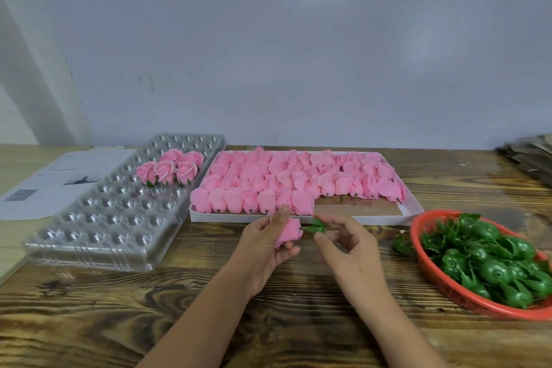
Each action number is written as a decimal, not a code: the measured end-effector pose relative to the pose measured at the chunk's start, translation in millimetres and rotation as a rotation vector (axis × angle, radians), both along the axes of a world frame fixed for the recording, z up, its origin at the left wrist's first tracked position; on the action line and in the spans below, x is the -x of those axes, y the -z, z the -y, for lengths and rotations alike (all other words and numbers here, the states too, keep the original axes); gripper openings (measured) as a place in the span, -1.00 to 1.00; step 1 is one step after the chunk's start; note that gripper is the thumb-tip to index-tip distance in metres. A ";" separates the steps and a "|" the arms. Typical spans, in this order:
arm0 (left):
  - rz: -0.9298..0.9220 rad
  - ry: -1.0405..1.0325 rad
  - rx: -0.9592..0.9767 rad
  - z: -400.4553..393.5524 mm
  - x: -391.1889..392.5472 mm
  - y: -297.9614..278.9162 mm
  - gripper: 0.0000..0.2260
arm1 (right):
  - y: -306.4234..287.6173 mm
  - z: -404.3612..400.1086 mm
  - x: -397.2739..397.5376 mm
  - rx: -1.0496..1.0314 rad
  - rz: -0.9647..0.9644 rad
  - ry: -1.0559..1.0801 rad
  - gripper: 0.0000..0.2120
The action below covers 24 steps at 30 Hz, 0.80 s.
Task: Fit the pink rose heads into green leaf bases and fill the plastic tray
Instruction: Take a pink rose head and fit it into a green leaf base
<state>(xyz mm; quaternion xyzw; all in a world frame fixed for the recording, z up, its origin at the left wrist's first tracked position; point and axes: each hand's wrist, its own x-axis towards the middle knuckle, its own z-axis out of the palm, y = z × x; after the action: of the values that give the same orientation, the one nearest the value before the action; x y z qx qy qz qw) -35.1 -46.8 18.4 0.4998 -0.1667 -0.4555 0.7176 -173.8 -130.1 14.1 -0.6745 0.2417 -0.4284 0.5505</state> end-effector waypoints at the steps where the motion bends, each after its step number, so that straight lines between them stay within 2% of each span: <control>1: 0.002 -0.005 0.002 -0.2 -0.2 -0.2 -0.48 | 0.2 -0.3 0.2 -0.006 0.001 -0.006 -0.67; 15: 0.042 0.047 0.016 -1.8 1.0 -0.3 -0.46 | 1.5 -3.4 0.5 0.129 -0.048 -0.007 -0.55; 24: 0.041 0.050 0.013 -1.1 0.4 1.4 -0.52 | 2.0 -4.2 -0.2 0.112 -0.046 -0.083 -0.64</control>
<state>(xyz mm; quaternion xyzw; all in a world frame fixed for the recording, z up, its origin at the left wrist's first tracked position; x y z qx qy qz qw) -35.4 -45.7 17.0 0.5001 -0.1969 -0.4618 0.7055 -173.6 -125.8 12.1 -0.7232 0.2018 -0.4026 0.5236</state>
